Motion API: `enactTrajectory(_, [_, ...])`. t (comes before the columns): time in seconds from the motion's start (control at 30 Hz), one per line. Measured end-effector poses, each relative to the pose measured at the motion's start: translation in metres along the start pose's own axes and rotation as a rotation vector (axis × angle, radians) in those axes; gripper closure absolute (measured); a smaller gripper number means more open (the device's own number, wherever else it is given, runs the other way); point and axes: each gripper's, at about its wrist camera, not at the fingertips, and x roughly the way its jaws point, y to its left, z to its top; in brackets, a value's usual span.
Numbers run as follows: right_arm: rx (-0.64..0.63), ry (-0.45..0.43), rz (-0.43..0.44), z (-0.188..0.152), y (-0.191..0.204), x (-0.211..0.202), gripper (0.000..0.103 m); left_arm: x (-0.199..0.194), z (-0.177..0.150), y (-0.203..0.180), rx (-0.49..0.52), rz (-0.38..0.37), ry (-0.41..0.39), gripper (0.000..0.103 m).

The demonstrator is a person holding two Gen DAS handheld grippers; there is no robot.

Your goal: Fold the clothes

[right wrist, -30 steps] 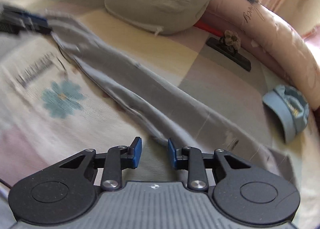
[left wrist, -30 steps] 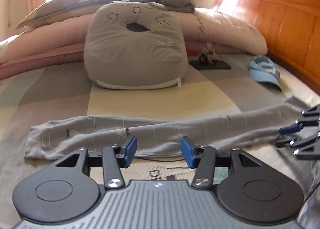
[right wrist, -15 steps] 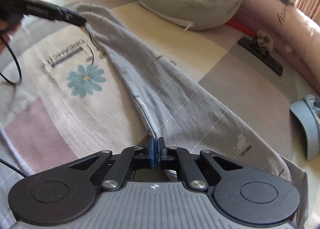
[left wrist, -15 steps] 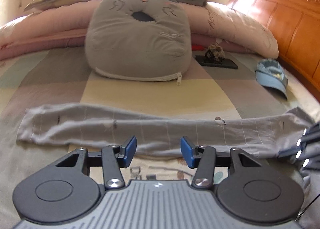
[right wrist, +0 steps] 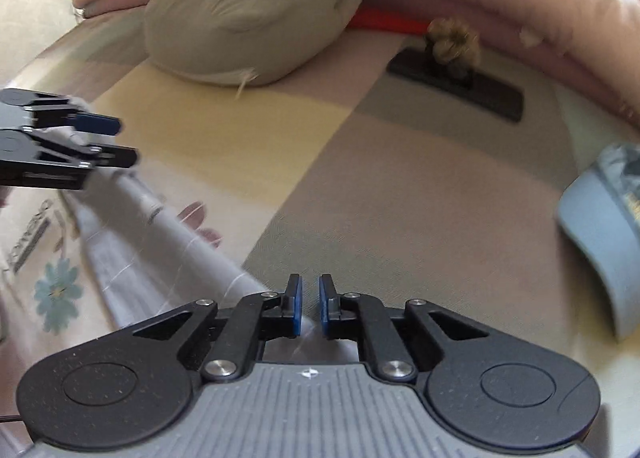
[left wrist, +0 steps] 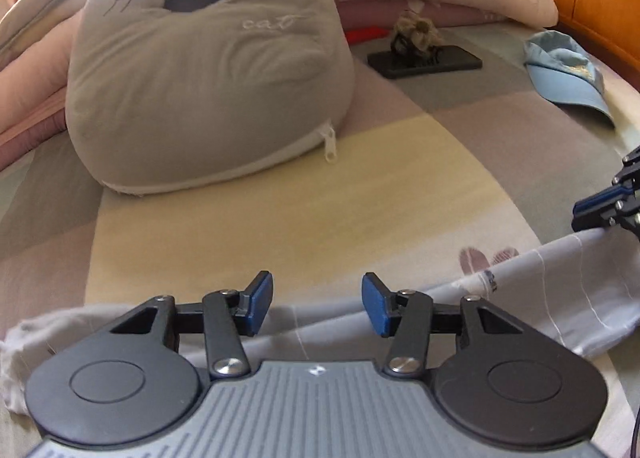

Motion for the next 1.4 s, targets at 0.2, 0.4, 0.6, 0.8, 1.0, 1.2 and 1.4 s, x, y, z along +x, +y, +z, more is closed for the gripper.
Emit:
enactTrajectory(0.2, [-0.078,-0.007,-0.007,-0.031,0.022,-0.012,0.089,0.001,-0.017,-0.008,0.010,0.021,0.016,0.050])
enactTrajectory(0.4, [-0.127,-0.024,-0.014,-0.038,0.031,-0.018,0.085,-0.001,-0.023,-0.002,-0.077,0.006,0.007,0.048])
enactTrajectory(0.6, [-0.177,-0.065,0.010,-0.015,0.025,-0.009,0.065,0.000,-0.024,-0.003,-0.084,0.008,-0.001,0.046])
enactTrajectory(0.8, [-0.224,-0.037,0.041,-0.011,0.029,0.007,0.074,-0.004,-0.028,-0.001,-0.102,-0.003,-0.012,0.046])
enactTrajectory(1.0, [-0.327,-0.078,-0.007,-0.037,0.060,-0.007,0.077,-0.006,-0.033,-0.001,-0.103,-0.015,-0.023,0.045])
enactTrajectory(1.2, [-0.328,-0.100,-0.026,-0.057,0.075,-0.012,0.075,-0.008,-0.031,-0.004,-0.107,0.000,-0.021,0.045])
enactTrajectory(1.4, [-0.313,-0.115,-0.028,-0.073,0.086,-0.014,0.076,-0.031,-0.010,-0.012,-0.118,-0.074,-0.165,0.044])
